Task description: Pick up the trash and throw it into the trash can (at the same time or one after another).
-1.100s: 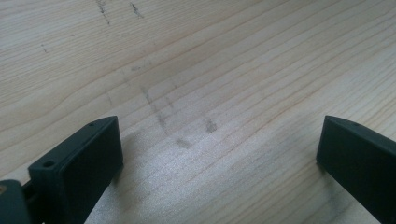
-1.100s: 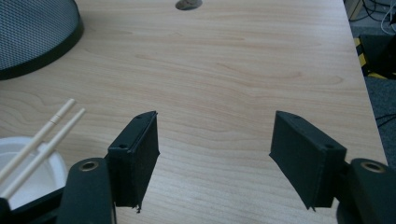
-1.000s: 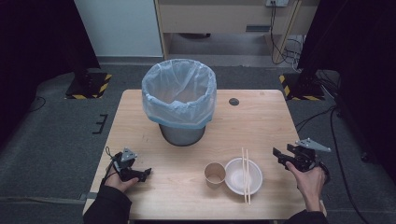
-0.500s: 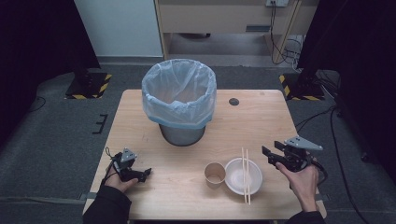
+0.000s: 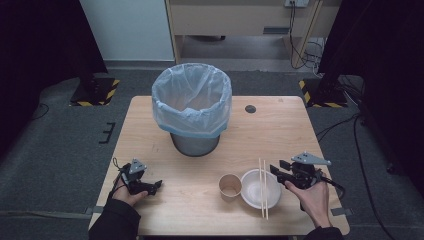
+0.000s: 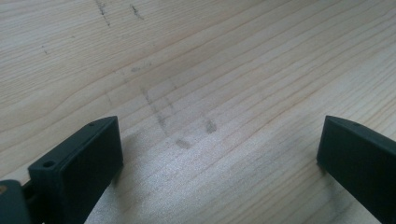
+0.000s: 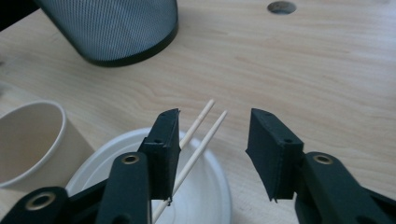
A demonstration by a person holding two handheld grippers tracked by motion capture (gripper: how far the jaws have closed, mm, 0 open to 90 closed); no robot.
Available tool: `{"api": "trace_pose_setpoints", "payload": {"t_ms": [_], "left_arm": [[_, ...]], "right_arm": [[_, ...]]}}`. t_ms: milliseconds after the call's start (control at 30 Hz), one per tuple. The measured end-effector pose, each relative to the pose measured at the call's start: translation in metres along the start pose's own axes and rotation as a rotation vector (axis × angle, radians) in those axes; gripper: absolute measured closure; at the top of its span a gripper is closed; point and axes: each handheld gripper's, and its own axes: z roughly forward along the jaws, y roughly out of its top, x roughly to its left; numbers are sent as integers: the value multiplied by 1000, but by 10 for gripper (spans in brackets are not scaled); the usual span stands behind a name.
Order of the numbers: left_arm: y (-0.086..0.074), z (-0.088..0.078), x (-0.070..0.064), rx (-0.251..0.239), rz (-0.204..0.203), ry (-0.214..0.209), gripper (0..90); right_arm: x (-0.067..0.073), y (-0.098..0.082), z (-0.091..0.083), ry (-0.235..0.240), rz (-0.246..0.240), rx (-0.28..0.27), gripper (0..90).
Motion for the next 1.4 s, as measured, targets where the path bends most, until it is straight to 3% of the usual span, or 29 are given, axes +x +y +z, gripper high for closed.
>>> {"api": "trace_pose_setpoints", "payload": {"t_ms": [333, 567, 1033, 1400], "left_arm": [[0, 0, 0, 0, 0, 1, 0], [0, 0, 0, 0, -1, 2, 0], [0, 0, 0, 0, -3, 4, 0], [0, 0, 0, 0, -3, 4, 0]], "right_arm": [[9, -14, 14, 50, 9, 86, 586], [14, -18, 22, 43, 2, 142, 633], [18, -22, 30, 20, 9, 195, 718], [19, -22, 31, 9, 48, 213, 756]]}}
